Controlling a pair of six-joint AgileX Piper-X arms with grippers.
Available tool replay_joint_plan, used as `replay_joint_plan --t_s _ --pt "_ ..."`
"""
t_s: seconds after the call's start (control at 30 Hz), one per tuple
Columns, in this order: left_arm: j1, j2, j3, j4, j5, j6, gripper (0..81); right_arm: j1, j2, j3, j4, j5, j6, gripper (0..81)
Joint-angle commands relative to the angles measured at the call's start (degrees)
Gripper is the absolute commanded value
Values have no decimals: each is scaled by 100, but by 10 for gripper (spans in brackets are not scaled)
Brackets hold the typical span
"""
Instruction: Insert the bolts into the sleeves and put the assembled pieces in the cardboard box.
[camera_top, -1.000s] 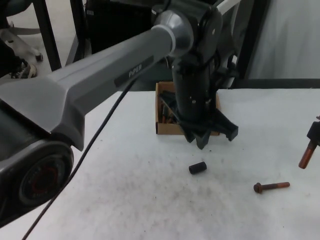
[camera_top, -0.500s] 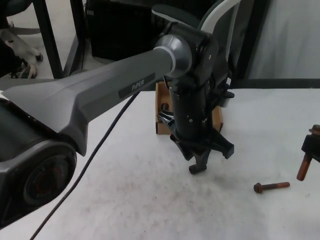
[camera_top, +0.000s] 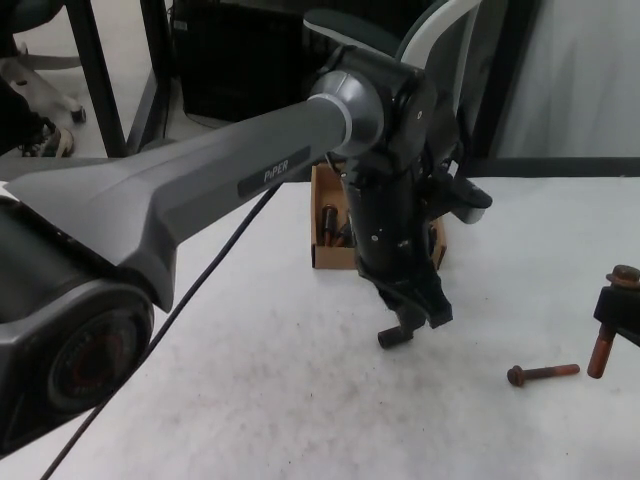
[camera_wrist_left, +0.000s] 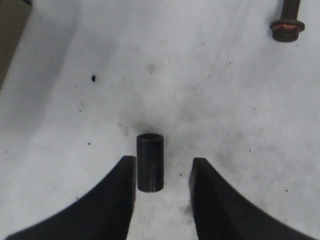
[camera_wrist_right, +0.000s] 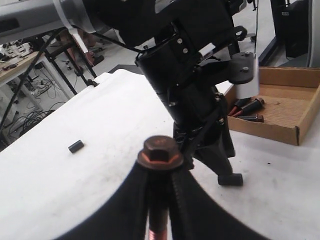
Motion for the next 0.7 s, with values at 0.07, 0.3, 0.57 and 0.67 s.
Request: replay_joint_plan --t_s 0.07,0.3,0.57,0.67 --pt "-26 130 10 -255 310 249 354 -14 -35 -23 -27 -292 -218 2" --pt "-29 321 10 -183 222 249 354 -14 -35 -23 -27 -292 -437 2" --pt "108 325 10 -113 16 249 354 -14 -35 -23 -27 -292 -437 2" --pt "124 325 75 -59 -68 249 354 -14 -35 -23 -27 -292 -437 2"
